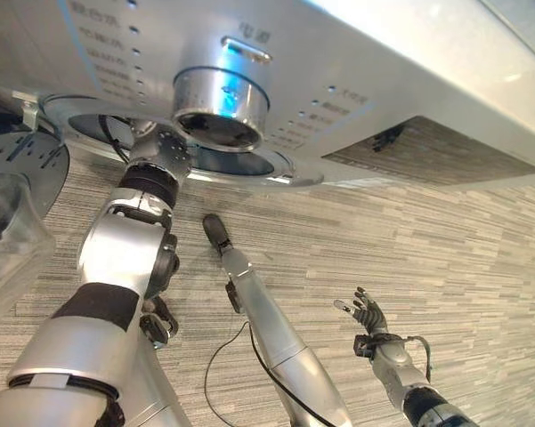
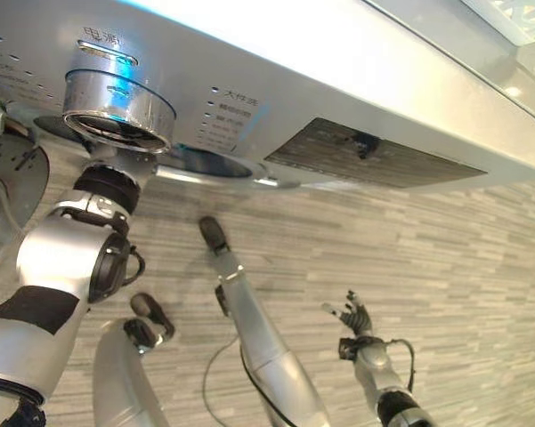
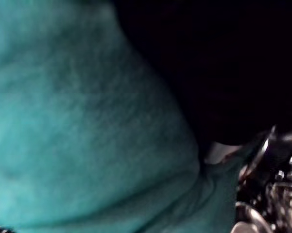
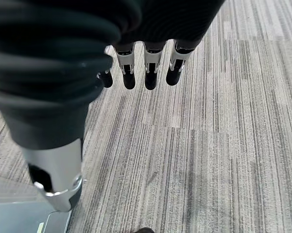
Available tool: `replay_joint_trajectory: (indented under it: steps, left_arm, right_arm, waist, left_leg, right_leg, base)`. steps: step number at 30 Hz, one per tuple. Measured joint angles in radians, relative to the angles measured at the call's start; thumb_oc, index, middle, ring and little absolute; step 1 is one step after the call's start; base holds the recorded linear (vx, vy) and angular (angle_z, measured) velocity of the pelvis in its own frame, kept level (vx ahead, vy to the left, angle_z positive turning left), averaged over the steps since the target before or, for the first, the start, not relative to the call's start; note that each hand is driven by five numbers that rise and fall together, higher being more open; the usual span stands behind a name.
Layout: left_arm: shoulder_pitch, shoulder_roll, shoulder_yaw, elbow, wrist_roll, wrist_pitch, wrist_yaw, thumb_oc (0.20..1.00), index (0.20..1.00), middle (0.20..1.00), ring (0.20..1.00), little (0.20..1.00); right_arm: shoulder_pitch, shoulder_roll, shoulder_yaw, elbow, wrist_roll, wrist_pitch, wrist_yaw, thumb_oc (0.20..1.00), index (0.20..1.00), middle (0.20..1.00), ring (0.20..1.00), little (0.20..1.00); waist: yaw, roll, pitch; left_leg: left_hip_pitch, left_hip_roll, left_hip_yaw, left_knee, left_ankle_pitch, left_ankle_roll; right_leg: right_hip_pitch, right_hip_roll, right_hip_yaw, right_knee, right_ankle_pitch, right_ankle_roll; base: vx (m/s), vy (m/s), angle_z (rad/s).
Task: Grab the laundry basket,head to the washer,open it,put in the laundry and shut it.
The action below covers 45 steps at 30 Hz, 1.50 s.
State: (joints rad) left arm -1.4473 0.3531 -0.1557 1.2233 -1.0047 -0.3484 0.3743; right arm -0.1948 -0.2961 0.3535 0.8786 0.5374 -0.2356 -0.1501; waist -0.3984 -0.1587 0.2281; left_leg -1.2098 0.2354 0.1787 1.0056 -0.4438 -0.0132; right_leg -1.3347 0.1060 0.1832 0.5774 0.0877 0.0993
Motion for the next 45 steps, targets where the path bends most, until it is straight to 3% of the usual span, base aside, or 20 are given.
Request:
replay_joint_trajectory:
  steps: [1,2,6,10,13,16,20,21,24,27,31,35,36,37,38,39,41,43,44,45]
  left_arm:
    - [0.004,0.006,-0.029,-0.107,-0.043,-0.002,0.014,1.0,1.0,1.0,1.0,1.0]
    - [0.088,0.005,-0.098,-0.171,0.03,-0.025,-0.009,1.0,1.0,1.0,1.0,1.0]
    - [0.155,-0.071,-0.104,0.058,0.182,0.07,-0.001,1.0,1.0,1.0,1.0,1.0]
    - [0.182,-0.129,-0.155,0.201,0.382,0.176,-0.051,1.0,1.0,1.0,1.0,1.0]
    - [0.294,-0.252,-0.184,0.21,0.476,0.23,-0.124,1.0,1.0,1.0,1.0,1.0]
    - [0.309,-0.306,-0.186,0.204,0.507,0.247,-0.148,1.0,1.0,1.0,1.0,1.0]
    - [0.467,-0.348,-0.331,0.036,0.597,0.251,-0.171,1.0,1.0,1.0,1.0,1.0]
    - [0.567,-0.395,-0.396,-0.027,0.638,0.248,-0.19,1.0,1.0,1.0,1.0,1.0]
    - [0.741,-0.435,-0.488,-0.062,0.729,0.252,-0.207,1.0,1.0,1.0,1.0,1.0]
    - [0.853,-0.403,-0.538,-0.073,0.843,0.252,-0.212,1.0,1.0,1.0,1.0,1.0]
    - [0.957,-0.301,-0.537,-0.098,0.913,0.253,-0.257,1.0,1.0,1.0,1.0,1.0]
    - [0.973,-0.283,-0.524,-0.103,0.945,0.255,-0.278,1.0,1.0,1.0,1.0,1.0]
    - [0.99,-0.273,-0.525,-0.098,0.947,0.253,-0.283,1.0,1.0,1.0,1.0,1.0]
    - [1.008,-0.272,-0.528,-0.098,0.947,0.247,-0.288,1.0,1.0,1.0,1.0,1.0]
    - [1.046,-0.272,-0.517,-0.106,0.97,0.25,-0.31,1.0,1.0,1.0,1.0,1.0]
    - [1.081,-0.272,-0.49,-0.104,0.989,0.25,-0.321,1.0,1.0,1.0,1.0,1.0]
    - [1.149,-0.273,-0.436,-0.081,1.007,0.249,-0.32,1.0,1.0,1.0,1.0,1.0]
    - [1.163,-0.262,-0.434,-0.035,1.012,0.259,-0.319,1.0,1.0,1.0,1.0,1.0]
    - [1.169,-0.25,-0.424,-0.033,1.013,0.259,-0.319,1.0,1.0,1.0,1.0,1.0]
    - [1.189,-0.224,-0.408,-0.036,1.012,0.26,-0.317,1.0,1.0,1.0,1.0,1.0]
  right_arm:
    - [0.0,-0.001,-0.03,-0.012,-0.001,0.004,0.005,1.0,1.0,1.0,1.0,1.0]
    - [0.005,-0.012,-0.036,0.002,-0.001,0.012,0.005,1.0,1.0,1.0,1.0,1.0]
    - [-0.03,0.014,-0.037,0.23,-0.018,0.025,0.011,1.0,1.0,1.0,1.0,1.0]
    - [-0.11,-0.012,-0.099,0.316,-0.029,0.06,0.001,1.0,1.0,1.0,1.0,1.0]
    - [-0.134,-0.057,-0.107,0.326,-0.043,0.068,0.004,1.0,1.0,1.0,1.0,1.0]
    - [-0.15,-0.086,-0.108,0.326,-0.043,0.073,0.005,1.0,1.0,1.0,1.0,1.0]
    - [-0.187,-0.106,-0.182,0.43,-0.073,0.113,0.021,1.0,1.0,1.0,1.0,1.0]
    - [-0.184,-0.121,-0.213,0.485,-0.082,0.134,0.02,1.0,1.0,1.0,1.0,1.0]
    - [-0.17,-0.132,-0.246,0.518,-0.102,0.145,0.024,1.0,1.0,1.0,1.0,1.0]
    - [-0.17,-0.146,-0.262,0.513,-0.122,0.15,0.037,1.0,1.0,1.0,1.0,1.0]
    - [-0.144,-0.124,-0.264,0.512,-0.132,0.164,0.053,1.0,1.0,1.0,1.0,1.0]
    - [-0.099,-0.119,-0.263,0.51,-0.15,0.173,0.068,1.0,1.0,1.0,1.0,1.0]
    - [-0.099,-0.113,-0.251,0.503,-0.15,0.173,0.07,1.0,1.0,1.0,1.0,1.0]
    - [-0.091,-0.105,-0.235,0.506,-0.15,0.175,0.068,1.0,1.0,1.0,1.0,1.0]
    - [-0.05,-0.094,-0.262,0.5,-0.16,0.183,0.095,1.0,1.0,1.0,1.0,1.0]
    - [-0.033,-0.092,-0.282,0.503,-0.171,0.19,0.114,1.0,1.0,1.0,1.0,1.0]
    - [0.01,-0.104,-0.335,0.522,-0.187,0.2,0.133,1.0,1.0,1.0,1.0,1.0]
    - [0.044,-0.13,-0.352,0.55,-0.19,0.211,0.137,1.0,1.0,1.0,1.0,1.0]
    - [0.055,-0.137,-0.375,0.561,-0.19,0.213,0.139,1.0,1.0,1.0,1.0,1.0]
    - [0.07,-0.142,-0.392,0.572,-0.19,0.213,0.135,1.0,1.0,1.0,1.0,1.0]
  waist:
    - [0.007,0.003,0.002]
    - [0.026,0.016,0.006]
    - [0.03,0.044,0.003]
    - [0.039,0.06,0.01]
    - [0.061,0.1,0.013]
    - [0.067,0.115,0.006]
    - [0.082,0.129,0.017]
    - [0.095,0.146,0.028]
    - [0.13,0.169,0.041]
    - [0.164,0.181,0.035]
    - [0.168,0.191,0.034]
    - [0.181,0.195,0.03]
    - [0.191,0.195,0.028]
    - [0.199,0.196,0.027]
    - [0.223,0.197,0.021]
    - [0.224,0.199,0.014]
    - [0.24,0.196,-0.054]
    - [0.254,0.211,-0.121]
    - [0.254,0.212,-0.139]
    - [0.263,0.204,-0.151]
  left_leg:
    - [0.036,-0.003,0.031,-0.019,-0.001,-0.006]
    - [0.103,-0.011,0.055,-0.058,-0.001,-0.006]
    - [0.256,-0.049,0.056,-0.175,0.021,-0.013]
    - [0.351,-0.09,0.06,-0.264,0.049,-0.012]
    - [0.481,-0.123,0.046,-0.359,0.081,-0.006]
    - [0.49,-0.142,0.042,-0.381,0.095,0.004]
    - [0.534,-0.167,0.036,-0.446,0.134,0.004]
    - [0.6,-0.18,0.018,-0.495,0.155,-0.003]
    - [0.751,-0.194,-0.005,-0.586,0.185,-0.007]
    - [0.867,-0.217,-0.01,-0.681,0.223,0.005]
    - [0.984,-0.209,-0.009,-0.736,0.253,-0.005]
    - [1.016,-0.211,-0.003,-0.73,0.242,0.012]
    - [1.02,-0.224,-0.025,-0.719,0.243,0.006]
    - [1.021,-0.234,-0.101,-0.694,0.239,0.011]
    - [1.099,-0.244,-0.209,-0.757,0.232,0.0]
    - [1.157,-0.264,-0.222,-0.798,0.236,-0.006]
    - [1.222,-0.286,-0.225,-0.878,0.27,0.023]
    - [1.227,-0.319,-0.218,-0.907,0.291,0.042]
    - [1.226,-0.34,-0.217,-0.904,0.297,0.054]
    - [1.224,-0.385,-0.2,-0.894,0.306,0.087]
  right_leg:
    - [0.014,-0.003,0.02,0.01,0.006,-0.004]
    - [0.066,-0.009,0.041,-0.009,0.013,0.005]
    - [0.194,-0.042,0.024,-0.054,0.0,-0.007]
    - [0.267,-0.084,0.014,-0.083,-0.003,-0.008]
    - [0.399,-0.116,0.001,-0.142,-0.005,-0.01]
    - [0.419,-0.135,0.004,-0.169,-0.013,0.0]
    - [0.459,-0.164,-0.011,-0.203,0.009,0.008]
    - [0.523,-0.178,-0.029,-0.225,0.006,0.005]
    - [0.665,-0.194,-0.059,-0.265,-0.007,-0.003]
    - [0.751,-0.213,-0.063,-0.282,-0.029,-0.001]
    - [0.867,-0.199,-0.07,-0.351,-0.004,-0.011]
    - [0.902,-0.196,-0.054,-0.371,-0.002,-0.003]
    - [0.915,-0.202,-0.055,-0.385,0.014,0.006]
    - [0.945,-0.198,-0.052,-0.423,0.035,0.011]
    - [1.026,-0.191,-0.049,-0.489,0.073,-0.004]
    - [1.079,-0.202,-0.049,-0.519,0.08,-0.003]
    - [1.112,-0.225,-0.03,-0.548,0.077,0.018]
    - [1.115,-0.272,-0.053,-0.566,0.07,0.029]
    - [1.114,-0.302,-0.09,-0.57,0.075,0.029]
    - [1.115,-0.372,-0.173,-0.562,0.086,0.037]
  base:
    - [0.01,0.107,-0.13]
    - [0.01,0.1,-0.14]
    - [-0.02,0.085,0.12]
    - [-0.07,0.104,0.19]
    - [-0.04,0.032,0.24]
    - [-0.04,0.03,0.17]
    - [-0.06,0.087,0.16]
    - [0.03,0.074,0.45]
    - [-0.02,0.026,0.29]
    - [0.04,0.072,0.15]
    - [0.03,0.065,-0.06]
    - [-0.05,0.146,-0.07]
    - [-0.07,0.273,-0.23]
    - [-0.07,0.353,-0.43]
    - [-0.08,0.293,-0.43]
    - [-0.13,0.357,-0.38]
    - [-0.12,0.157,-0.15]
    - [-0.23,0.212,-0.01]
    - [-0.34,0.206,0.02]
    - [-0.31,0.156,-0.14]
